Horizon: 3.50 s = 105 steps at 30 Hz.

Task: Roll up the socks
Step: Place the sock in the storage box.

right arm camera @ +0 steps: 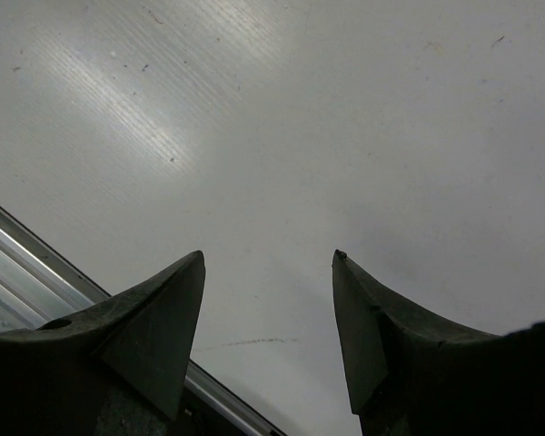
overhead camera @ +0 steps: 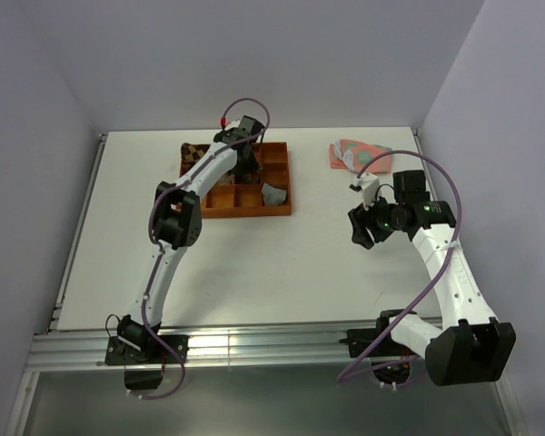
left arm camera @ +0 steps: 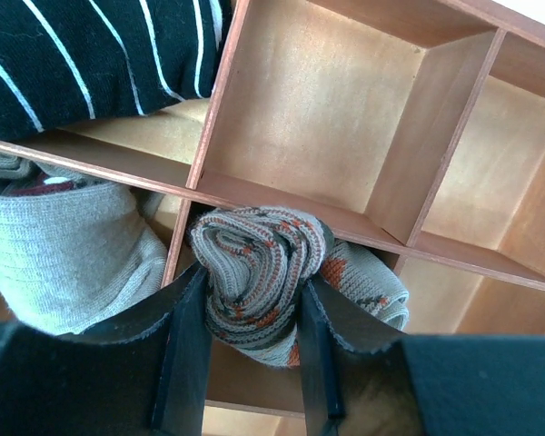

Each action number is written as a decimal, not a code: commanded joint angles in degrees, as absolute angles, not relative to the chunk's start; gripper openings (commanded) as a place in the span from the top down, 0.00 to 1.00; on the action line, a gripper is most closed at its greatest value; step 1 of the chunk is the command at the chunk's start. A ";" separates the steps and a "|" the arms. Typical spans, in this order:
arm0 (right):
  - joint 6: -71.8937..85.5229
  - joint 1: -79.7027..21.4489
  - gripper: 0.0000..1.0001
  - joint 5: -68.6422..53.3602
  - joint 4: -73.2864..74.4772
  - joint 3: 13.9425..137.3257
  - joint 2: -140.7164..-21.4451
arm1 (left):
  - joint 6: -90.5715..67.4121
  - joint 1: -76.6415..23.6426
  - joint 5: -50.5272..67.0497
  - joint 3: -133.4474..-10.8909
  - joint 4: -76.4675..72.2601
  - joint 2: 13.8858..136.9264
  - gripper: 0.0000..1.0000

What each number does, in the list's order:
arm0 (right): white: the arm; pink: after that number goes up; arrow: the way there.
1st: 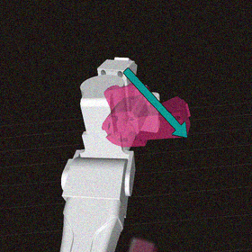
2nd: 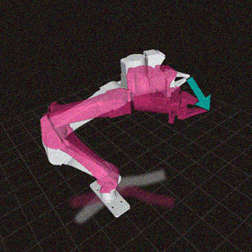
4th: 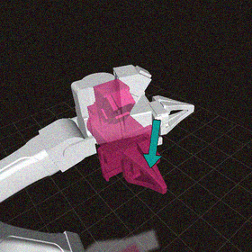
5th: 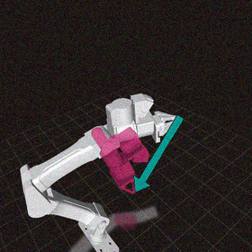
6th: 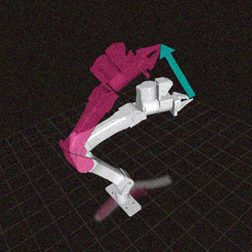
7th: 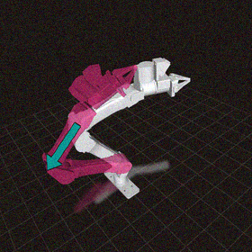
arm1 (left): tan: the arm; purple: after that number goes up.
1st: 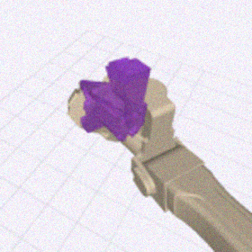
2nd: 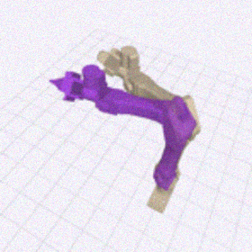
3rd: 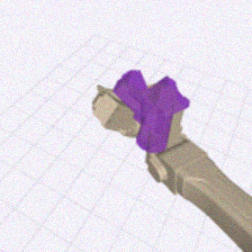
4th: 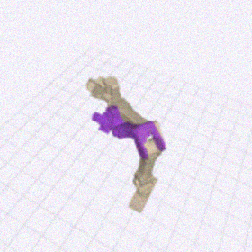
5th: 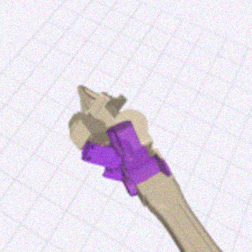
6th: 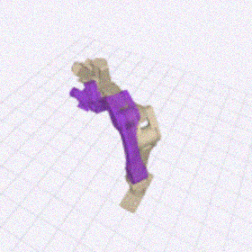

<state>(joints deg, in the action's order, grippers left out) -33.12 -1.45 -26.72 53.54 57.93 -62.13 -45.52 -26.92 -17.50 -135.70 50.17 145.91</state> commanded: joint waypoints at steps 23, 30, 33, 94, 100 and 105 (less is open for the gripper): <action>-33.93 -2.02 0.35 -26.54 56.51 60.12 -62.32 | -27.60 -27.77 -25.48 -127.26 71.78 156.70 1.00; -34.01 -2.37 0.35 -26.28 56.87 60.03 -62.05 | -25.84 -28.74 -28.20 -126.30 73.04 157.06 1.00; -34.10 -2.46 0.35 -25.93 56.69 59.77 -61.87 | -24.79 -28.74 -28.04 -124.11 72.69 156.01 1.00; -32.96 -2.72 0.35 -25.40 53.79 57.04 -63.46 | -43.60 -24.35 -13.27 -115.75 49.48 131.92 0.35; -32.96 -2.81 0.35 -25.31 53.88 56.69 -63.02 | -42.45 -24.43 -11.35 -112.87 49.40 132.80 0.53; -32.96 -2.72 0.35 -25.40 53.88 56.34 -62.84 | -40.87 -24.52 -11.78 -112.50 51.33 136.13 0.72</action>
<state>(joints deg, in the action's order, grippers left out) -33.45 -2.48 -25.87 55.09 56.82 -63.24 -43.62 -24.77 -11.29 -114.59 43.83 132.99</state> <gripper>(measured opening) 0.654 0.329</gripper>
